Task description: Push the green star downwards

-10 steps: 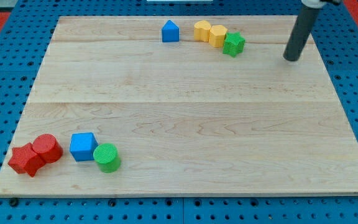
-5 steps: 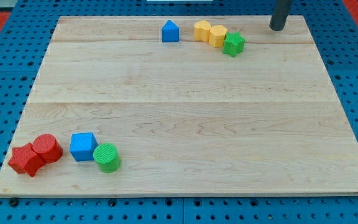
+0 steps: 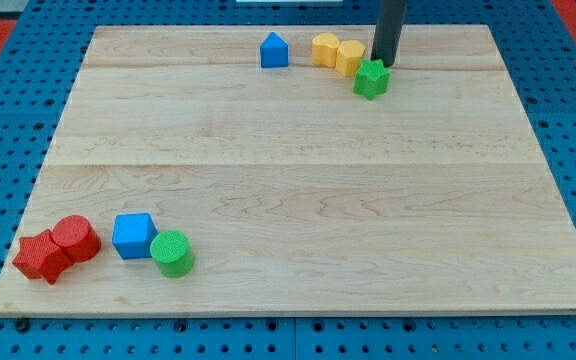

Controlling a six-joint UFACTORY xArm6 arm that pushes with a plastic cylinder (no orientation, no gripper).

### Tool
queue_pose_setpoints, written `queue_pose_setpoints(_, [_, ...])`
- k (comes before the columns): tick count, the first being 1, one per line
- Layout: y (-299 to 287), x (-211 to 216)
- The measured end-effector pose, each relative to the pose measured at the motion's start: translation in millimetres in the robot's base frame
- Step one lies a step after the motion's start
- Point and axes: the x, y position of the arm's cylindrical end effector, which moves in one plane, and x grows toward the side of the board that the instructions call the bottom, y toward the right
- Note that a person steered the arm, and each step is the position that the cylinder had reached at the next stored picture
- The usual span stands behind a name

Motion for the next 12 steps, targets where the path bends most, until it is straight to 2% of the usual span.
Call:
queue_pose_setpoints(1, [0.0, 0.0])
queue_pose_setpoints(3, [-35.8, 22.0])
queue_pose_setpoints(5, [-35.7, 27.8])
queue_pose_setpoints(8, [-31.7, 69.6])
queue_pose_setpoints(10, [-35.6, 120.1])
queue_pose_setpoints(12, [-59.4, 120.2])
